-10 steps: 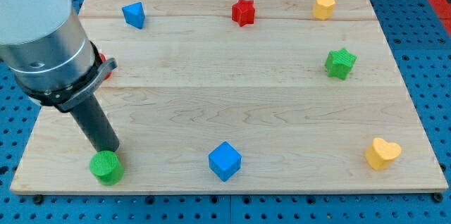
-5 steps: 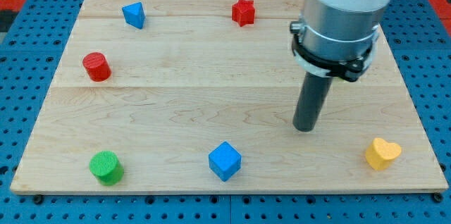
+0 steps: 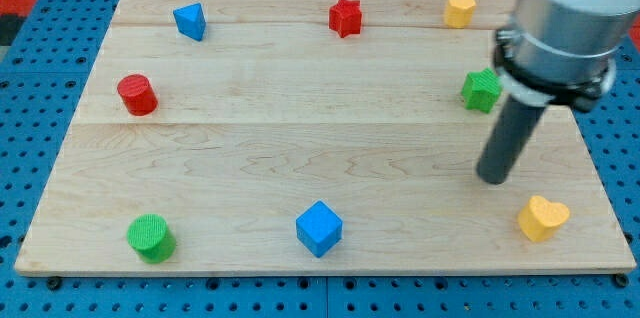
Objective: Place the yellow heart above the blue cube
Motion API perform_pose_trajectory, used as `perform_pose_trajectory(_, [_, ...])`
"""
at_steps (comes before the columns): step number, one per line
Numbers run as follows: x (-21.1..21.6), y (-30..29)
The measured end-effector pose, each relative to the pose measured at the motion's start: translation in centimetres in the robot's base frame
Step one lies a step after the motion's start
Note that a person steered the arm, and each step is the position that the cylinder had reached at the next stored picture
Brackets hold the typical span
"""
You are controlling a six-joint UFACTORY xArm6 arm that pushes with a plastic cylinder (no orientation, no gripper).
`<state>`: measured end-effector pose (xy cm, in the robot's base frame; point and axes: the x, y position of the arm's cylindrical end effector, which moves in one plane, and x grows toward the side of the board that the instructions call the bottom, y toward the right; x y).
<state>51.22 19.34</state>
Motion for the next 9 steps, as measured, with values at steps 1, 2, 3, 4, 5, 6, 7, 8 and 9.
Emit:
perform_pose_trajectory(1, [-1.6,3.9])
perform_pose_trajectory(2, [2.1,10.4])
perform_pose_trajectory(3, [6.6,10.6])
perform_pose_trajectory(4, [6.7,2.2])
perform_pose_trajectory(5, [5.2,-4.2])
perform_pose_trajectory(6, [5.6,-6.8])
perform_pose_trajectory(7, [5.3,-11.8])
perform_pose_trajectory(8, [1.6,-16.7])
perform_pose_trajectory(9, [0.7,-21.7])
